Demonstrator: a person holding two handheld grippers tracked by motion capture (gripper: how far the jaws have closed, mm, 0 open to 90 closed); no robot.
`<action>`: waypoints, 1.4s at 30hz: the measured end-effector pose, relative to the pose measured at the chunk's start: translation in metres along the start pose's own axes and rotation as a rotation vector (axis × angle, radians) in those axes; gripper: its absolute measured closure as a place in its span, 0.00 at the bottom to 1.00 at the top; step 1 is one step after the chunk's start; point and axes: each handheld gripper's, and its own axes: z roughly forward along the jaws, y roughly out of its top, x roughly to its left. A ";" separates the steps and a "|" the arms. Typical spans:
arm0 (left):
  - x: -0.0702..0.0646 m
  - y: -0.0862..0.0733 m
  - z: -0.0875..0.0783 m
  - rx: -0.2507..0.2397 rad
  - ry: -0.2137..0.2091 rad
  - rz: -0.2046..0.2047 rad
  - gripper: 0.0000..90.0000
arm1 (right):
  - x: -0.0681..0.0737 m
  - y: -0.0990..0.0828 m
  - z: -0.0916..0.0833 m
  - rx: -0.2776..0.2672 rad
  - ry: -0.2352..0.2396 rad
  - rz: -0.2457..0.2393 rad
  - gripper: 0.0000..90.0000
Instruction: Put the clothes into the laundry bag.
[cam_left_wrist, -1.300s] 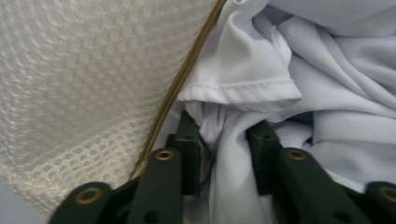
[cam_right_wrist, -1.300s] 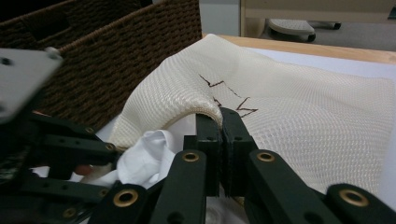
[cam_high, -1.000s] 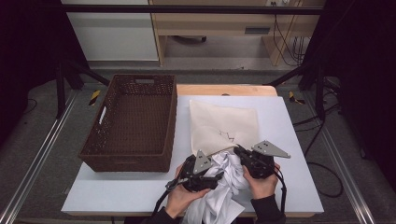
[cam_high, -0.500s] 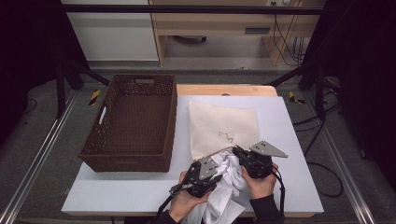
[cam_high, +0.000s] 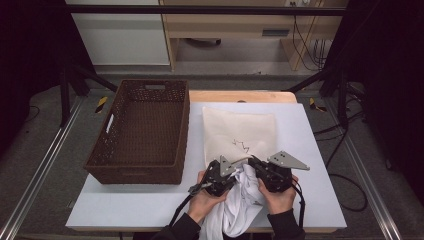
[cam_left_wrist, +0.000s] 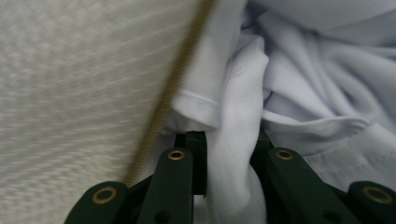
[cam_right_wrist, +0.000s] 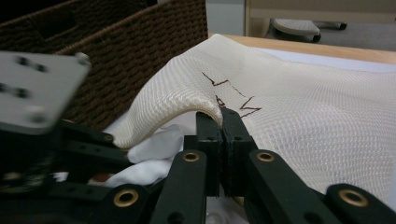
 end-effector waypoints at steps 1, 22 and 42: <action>0.002 0.000 0.001 -0.006 -0.009 -0.001 0.85 | 0.000 0.001 -0.002 -0.002 0.002 -0.001 0.98; -0.013 -0.028 -0.038 -0.022 -0.118 -0.034 0.38 | -0.006 -0.005 0.004 0.018 -0.020 0.009 0.98; -0.003 0.008 -0.013 0.000 0.007 -0.007 0.92 | -0.005 -0.002 0.000 0.003 -0.016 0.016 0.98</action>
